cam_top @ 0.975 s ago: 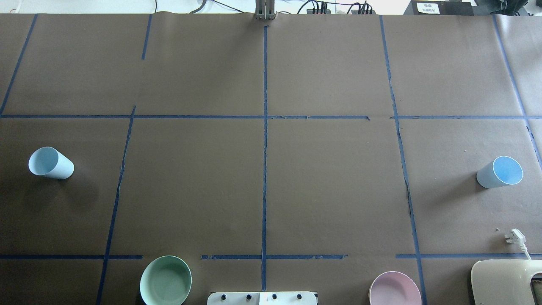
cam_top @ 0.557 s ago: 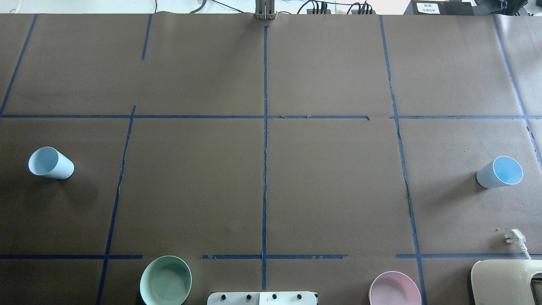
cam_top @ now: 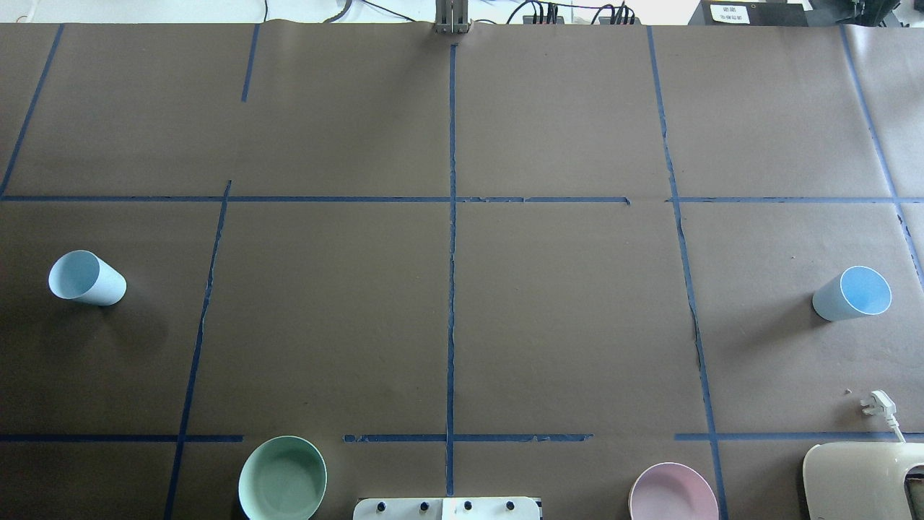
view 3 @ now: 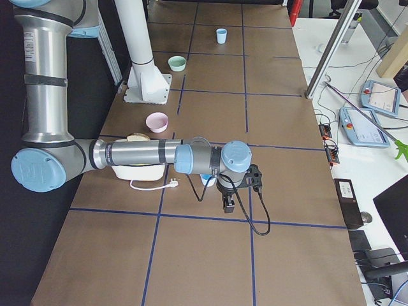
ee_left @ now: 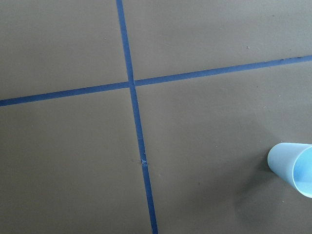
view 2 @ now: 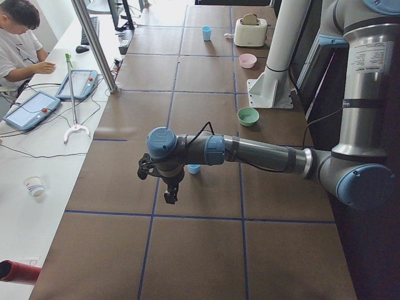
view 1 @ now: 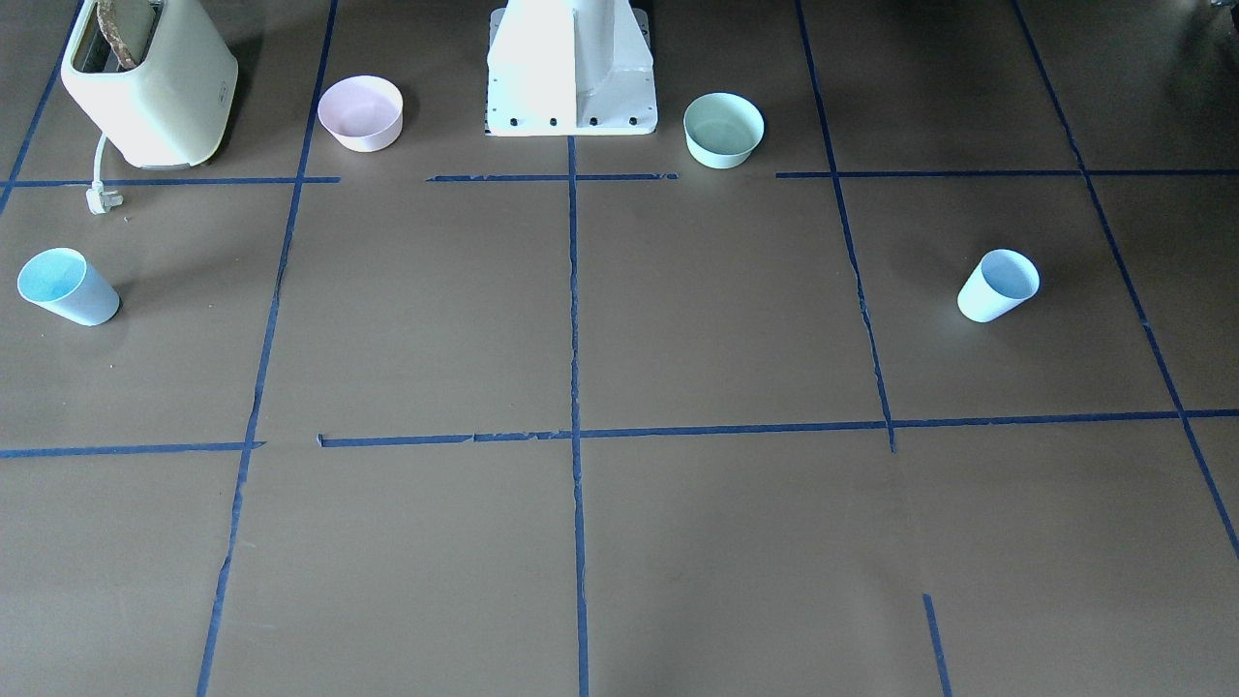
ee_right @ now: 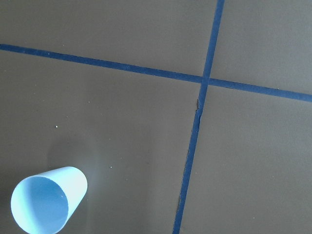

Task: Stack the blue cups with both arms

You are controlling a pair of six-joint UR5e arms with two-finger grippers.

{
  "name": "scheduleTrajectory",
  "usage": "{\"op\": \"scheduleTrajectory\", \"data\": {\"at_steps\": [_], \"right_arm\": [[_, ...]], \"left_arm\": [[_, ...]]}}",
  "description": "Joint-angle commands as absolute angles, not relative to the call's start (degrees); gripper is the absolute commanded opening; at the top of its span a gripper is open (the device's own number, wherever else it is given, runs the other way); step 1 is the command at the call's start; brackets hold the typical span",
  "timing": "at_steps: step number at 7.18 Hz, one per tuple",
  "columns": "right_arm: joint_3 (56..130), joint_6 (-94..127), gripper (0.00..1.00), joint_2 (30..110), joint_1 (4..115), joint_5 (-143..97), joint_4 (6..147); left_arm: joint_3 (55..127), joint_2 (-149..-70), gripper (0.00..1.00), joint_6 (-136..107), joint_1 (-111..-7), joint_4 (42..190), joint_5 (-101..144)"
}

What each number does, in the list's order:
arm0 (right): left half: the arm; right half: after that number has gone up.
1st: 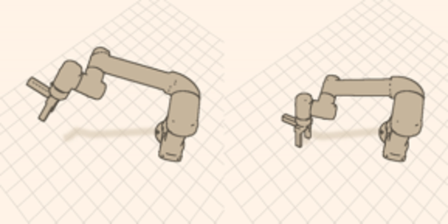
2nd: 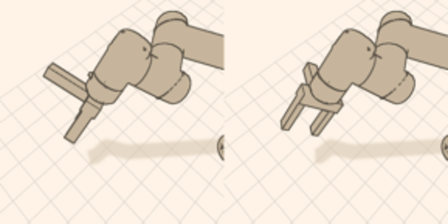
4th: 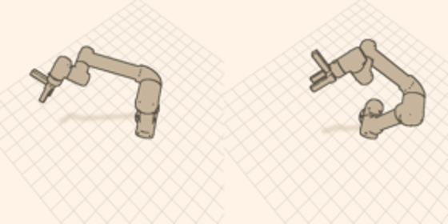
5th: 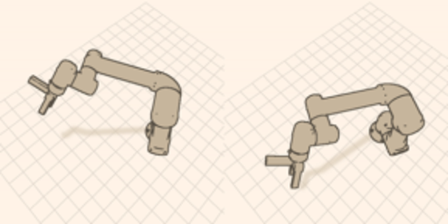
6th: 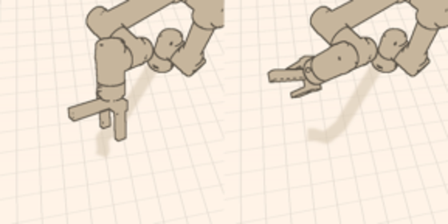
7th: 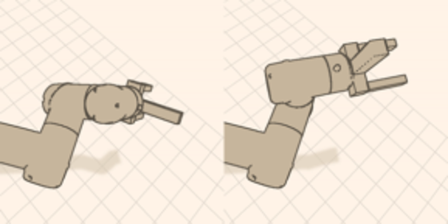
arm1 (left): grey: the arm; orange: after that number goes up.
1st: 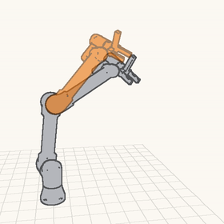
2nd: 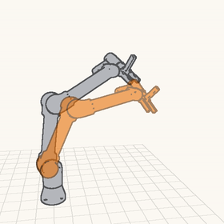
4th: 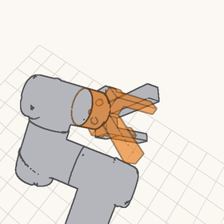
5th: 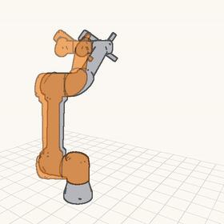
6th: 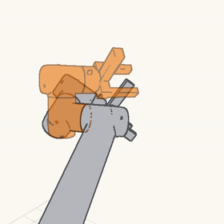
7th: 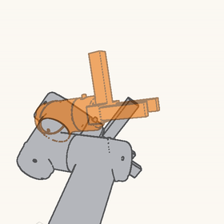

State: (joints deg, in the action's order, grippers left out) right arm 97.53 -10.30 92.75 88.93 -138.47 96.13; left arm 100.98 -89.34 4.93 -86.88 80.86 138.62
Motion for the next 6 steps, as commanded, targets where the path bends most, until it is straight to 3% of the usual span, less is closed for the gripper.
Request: {"op": "scheduleTrajectory", "data": {"at_steps": [1, 3, 4, 6], "right_arm": [[97.47, -10.46, 1.0, 92.72, 88.86, -138.6, 96.15], [97.47, -10.81, 1.0, 92.72, 88.86, -139.22, 96.15], [97.47, -10.9, 1.0, 92.72, 88.77, -139.22, 96.07], [97.47, -10.9, 1.0, 92.64, 88.68, -139.31, 96.06]], "left_arm": [[101.95, -87.73, 1.0, -7.07, -79.75, 90.21, 137.11], [101.26, -86.4, 1.0, -20.07, -71.42, 98.57, 136.94], [100.82, -86.4, 0.94, -21.08, -66.76, 102.79, 136.15], [100.64, -85.34, 1.0, -23.63, -63.82, 106.96, 134.56]]}}
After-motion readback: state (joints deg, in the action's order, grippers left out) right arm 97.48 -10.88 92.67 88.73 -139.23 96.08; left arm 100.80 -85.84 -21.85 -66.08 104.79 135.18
